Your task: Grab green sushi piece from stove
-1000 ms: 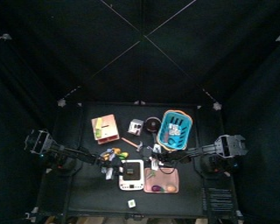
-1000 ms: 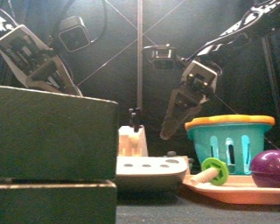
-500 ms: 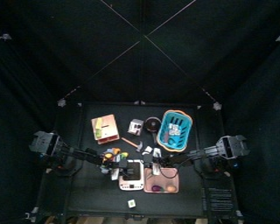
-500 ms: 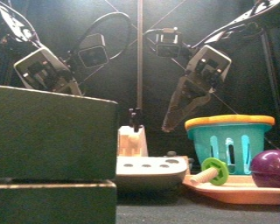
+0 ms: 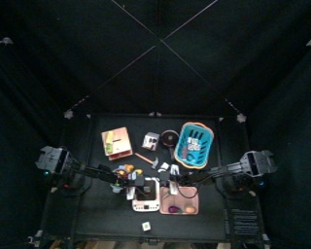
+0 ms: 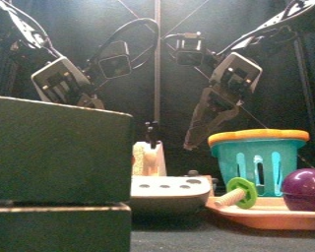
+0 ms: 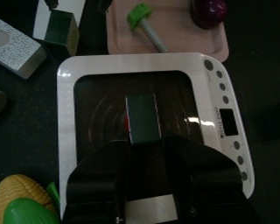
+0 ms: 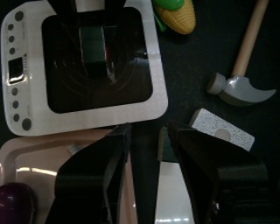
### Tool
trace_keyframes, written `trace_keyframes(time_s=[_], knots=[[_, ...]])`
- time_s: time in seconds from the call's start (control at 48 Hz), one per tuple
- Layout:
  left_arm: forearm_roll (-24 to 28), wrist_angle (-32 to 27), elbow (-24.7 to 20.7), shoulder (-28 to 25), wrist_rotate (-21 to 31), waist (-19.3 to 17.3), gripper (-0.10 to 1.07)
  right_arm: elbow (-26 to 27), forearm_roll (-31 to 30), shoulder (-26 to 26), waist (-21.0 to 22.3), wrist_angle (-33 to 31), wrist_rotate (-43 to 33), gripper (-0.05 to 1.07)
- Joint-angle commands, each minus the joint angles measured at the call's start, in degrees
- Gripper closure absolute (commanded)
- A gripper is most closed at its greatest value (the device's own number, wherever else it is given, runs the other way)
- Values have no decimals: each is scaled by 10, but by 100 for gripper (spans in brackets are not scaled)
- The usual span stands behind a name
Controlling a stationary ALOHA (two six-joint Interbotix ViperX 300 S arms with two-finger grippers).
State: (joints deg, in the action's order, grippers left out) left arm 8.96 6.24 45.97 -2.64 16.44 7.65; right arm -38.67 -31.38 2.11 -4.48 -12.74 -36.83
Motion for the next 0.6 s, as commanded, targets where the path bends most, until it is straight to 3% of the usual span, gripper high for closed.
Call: trace_keyframes(time_s=[0.0, 0.25, 0.583], knots=[[0, 1, -10, 9, 0, -2, 50, 4, 0, 18, 1, 3, -1, 26], [-4, -12, -12, 43, 0, 1, 51, 6, 0, 15, 1, 3, -1, 26], [-3, -30, -11, 51, -1, 5, 51, 10, -1, 12, 1, 3, -1, 26]])
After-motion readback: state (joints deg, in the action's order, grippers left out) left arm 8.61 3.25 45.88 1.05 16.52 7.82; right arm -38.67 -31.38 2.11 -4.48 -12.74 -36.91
